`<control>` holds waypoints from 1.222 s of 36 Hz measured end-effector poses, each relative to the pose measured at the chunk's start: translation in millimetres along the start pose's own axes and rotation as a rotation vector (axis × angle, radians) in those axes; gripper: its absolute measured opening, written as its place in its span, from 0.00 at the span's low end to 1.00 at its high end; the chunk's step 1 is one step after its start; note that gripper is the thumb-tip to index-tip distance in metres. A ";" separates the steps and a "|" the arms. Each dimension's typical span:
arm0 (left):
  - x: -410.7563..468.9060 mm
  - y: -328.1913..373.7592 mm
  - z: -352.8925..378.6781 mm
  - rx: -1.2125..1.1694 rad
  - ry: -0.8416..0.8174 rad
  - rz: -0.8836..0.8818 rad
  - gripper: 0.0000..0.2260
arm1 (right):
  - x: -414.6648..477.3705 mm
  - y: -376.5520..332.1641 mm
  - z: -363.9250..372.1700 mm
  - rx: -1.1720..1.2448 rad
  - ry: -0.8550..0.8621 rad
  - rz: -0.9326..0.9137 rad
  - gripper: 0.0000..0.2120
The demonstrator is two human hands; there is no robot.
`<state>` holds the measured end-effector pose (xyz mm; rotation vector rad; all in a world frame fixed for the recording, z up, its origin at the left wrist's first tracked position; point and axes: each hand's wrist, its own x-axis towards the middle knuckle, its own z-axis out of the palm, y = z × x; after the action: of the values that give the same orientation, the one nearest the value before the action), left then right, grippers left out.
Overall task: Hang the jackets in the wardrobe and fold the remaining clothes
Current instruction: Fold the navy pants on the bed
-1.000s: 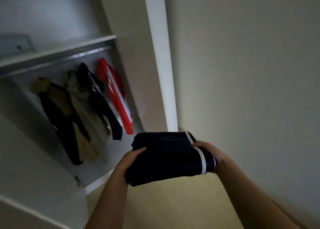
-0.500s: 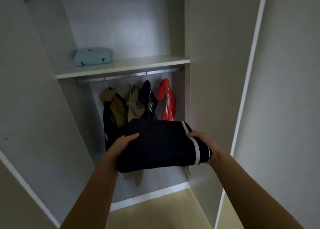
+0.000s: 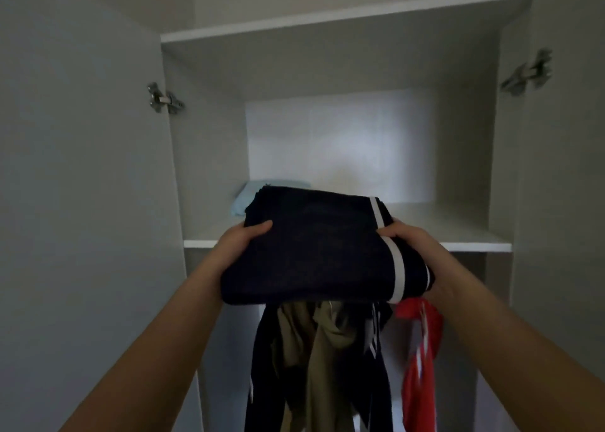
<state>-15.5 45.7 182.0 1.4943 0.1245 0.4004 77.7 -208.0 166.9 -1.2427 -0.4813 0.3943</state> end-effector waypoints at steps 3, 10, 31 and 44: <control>54.1 19.6 -7.4 0.005 0.007 0.065 0.10 | 63.3 -21.1 1.2 -0.028 -0.038 -0.061 0.18; 183.1 41.0 -44.6 0.112 0.015 0.182 0.08 | 203.6 -40.4 13.3 -0.087 -0.033 -0.096 0.16; 588.0 44.4 -155.3 0.673 0.089 0.025 0.09 | 596.9 -11.4 54.3 -0.104 0.087 -0.074 0.19; 698.3 -34.0 -185.6 0.624 0.185 -0.080 0.17 | 708.6 34.1 46.0 -0.211 0.127 0.042 0.17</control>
<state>578.8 452.8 247.2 2.0544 0.4891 0.4585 643.8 215.9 239.4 -1.4745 -0.3961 0.3028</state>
